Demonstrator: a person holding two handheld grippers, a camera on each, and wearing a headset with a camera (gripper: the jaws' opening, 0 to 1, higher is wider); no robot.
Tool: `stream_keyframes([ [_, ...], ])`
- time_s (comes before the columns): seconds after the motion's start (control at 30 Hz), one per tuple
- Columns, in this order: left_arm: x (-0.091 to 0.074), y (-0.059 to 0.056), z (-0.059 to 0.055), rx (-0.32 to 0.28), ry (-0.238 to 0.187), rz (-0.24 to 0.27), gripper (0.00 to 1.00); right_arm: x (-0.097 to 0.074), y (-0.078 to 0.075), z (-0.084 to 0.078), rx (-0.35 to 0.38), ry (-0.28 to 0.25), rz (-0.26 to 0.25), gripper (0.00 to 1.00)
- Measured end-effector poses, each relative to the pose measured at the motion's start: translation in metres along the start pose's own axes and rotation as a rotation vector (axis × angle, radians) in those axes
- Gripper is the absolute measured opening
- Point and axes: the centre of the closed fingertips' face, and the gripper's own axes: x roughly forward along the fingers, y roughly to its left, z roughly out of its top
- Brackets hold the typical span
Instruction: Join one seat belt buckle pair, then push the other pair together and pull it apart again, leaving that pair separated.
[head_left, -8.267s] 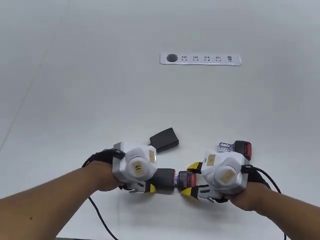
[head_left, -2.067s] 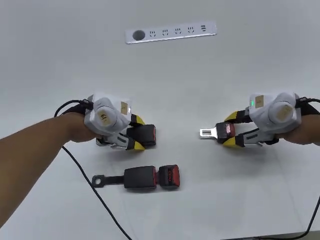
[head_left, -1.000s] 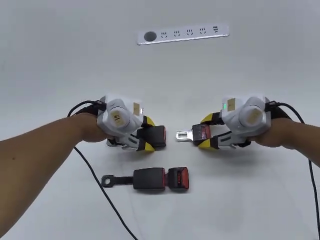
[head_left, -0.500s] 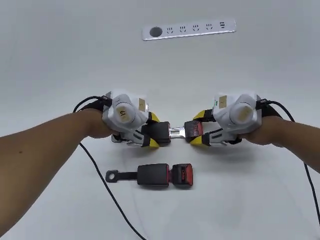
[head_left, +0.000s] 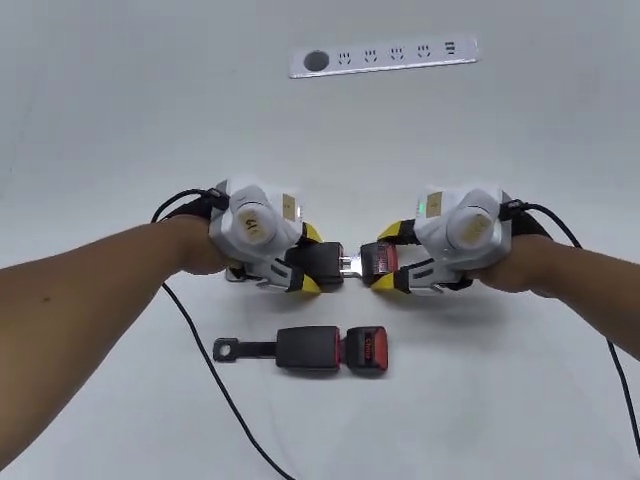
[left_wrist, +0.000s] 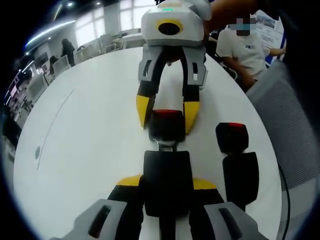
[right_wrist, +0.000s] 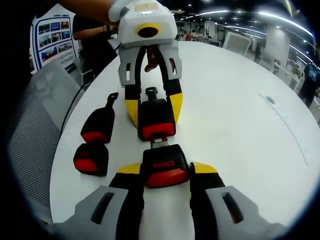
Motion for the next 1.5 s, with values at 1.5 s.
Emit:
stream_keyframes([
  [1.5,0.0012,-0.0001,-0.0007,0.016,0.016,-0.007,0.34,0.0052,-0.0044,0.0093,0.006,0.038,-0.018,0.34],
])
